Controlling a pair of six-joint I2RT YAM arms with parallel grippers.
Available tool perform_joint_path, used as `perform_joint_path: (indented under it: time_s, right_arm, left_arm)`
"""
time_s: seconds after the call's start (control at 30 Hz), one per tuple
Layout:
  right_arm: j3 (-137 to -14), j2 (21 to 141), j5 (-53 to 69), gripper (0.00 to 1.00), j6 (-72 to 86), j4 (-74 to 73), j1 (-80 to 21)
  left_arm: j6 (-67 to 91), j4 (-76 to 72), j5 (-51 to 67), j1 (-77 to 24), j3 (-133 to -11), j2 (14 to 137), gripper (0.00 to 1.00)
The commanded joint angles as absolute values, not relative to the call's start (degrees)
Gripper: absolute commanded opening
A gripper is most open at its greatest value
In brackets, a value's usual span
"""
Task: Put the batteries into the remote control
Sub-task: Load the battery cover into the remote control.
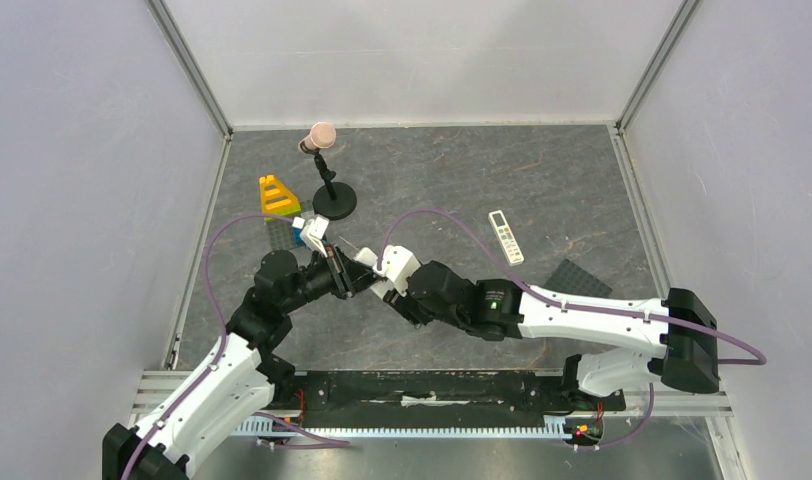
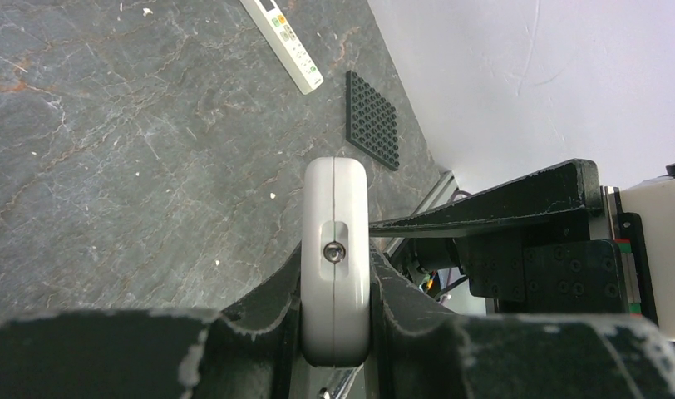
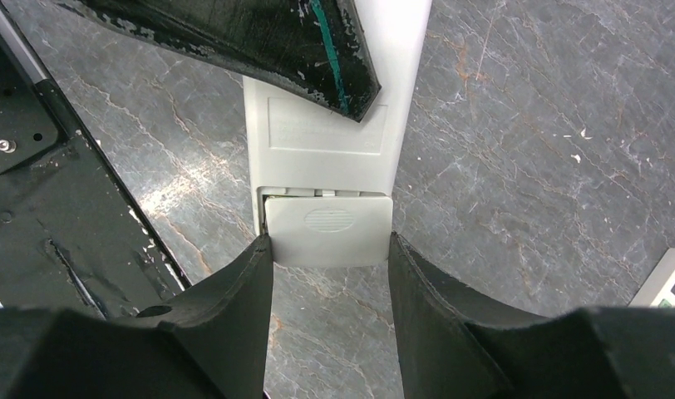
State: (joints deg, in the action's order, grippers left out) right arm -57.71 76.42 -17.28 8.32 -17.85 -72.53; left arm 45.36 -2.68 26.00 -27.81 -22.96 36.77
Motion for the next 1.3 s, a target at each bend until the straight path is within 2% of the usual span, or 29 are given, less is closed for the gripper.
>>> perform_joint_path:
  time_s: [0.0, 0.53, 1.27]
  right_arm:
    - [-61.50, 77.03, -13.90, 0.10, 8.25, -17.22, -72.77]
    - [-66.91, 79.92, -12.01, 0.12, 12.34, -20.54, -72.50]
    - [-72.81, 83.35, -11.49, 0.14, 15.46, -25.18, -71.98]
  left_arm:
    - [43.26, -7.06, 28.70, -28.64, -25.67, 35.78, 0.02]
    - [43.24, -9.93, 29.71, -29.64, -24.43, 34.43, 0.02]
    - [42.63, -6.81, 24.72, -29.96, -24.47, 33.05, 0.02]
